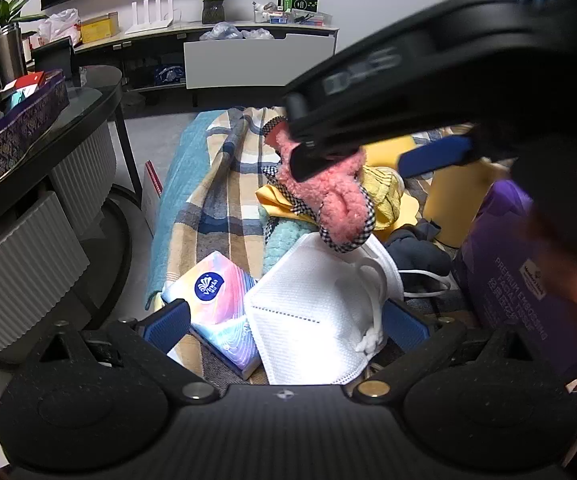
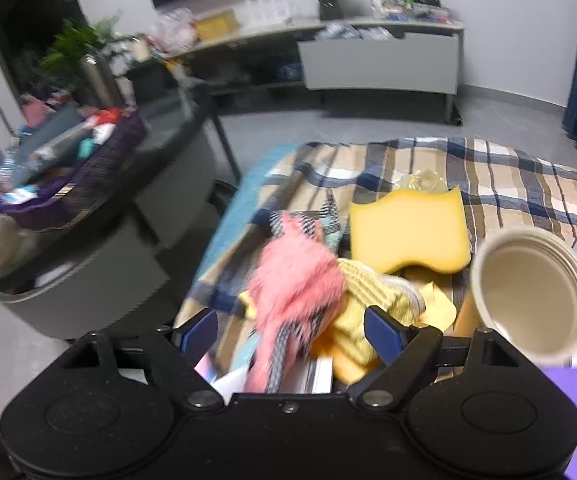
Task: Organize soft objects
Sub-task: 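Grasp the pink fluffy toy with the right tool while the left tool grasps the white mask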
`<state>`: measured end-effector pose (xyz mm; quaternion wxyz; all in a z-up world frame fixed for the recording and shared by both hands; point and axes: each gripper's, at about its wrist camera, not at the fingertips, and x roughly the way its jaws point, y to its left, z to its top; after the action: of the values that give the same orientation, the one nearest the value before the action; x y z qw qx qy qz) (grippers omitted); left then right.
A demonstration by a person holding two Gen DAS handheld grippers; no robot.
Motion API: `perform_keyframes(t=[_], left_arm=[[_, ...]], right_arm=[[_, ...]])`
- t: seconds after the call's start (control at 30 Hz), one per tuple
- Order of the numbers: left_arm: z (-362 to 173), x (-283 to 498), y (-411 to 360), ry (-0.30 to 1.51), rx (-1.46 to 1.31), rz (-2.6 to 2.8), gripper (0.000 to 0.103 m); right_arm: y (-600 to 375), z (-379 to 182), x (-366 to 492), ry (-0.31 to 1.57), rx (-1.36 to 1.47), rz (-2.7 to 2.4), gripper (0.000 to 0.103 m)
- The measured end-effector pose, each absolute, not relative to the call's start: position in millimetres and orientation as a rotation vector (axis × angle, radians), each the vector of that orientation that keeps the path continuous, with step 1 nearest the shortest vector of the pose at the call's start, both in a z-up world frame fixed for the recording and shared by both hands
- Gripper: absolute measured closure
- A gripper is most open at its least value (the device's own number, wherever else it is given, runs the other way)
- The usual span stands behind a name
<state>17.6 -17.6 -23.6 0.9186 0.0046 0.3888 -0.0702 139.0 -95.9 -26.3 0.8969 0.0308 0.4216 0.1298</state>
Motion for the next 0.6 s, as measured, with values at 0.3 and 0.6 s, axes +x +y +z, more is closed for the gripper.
perform_keyframes(t=[0.3,0.6], left_arm=[[-26.1,25.6,-18.2,0.799,0.006,-0.175,0.0],[-31.9,38.6,-31.5,0.812,0.047,-0.221,0.0]], right_arm=[[-95.7,-38.4,156.8,0.889,0.03,0.242,0.047],[-162.3,18.0,103.2,0.727,0.158,0.252,0.047]])
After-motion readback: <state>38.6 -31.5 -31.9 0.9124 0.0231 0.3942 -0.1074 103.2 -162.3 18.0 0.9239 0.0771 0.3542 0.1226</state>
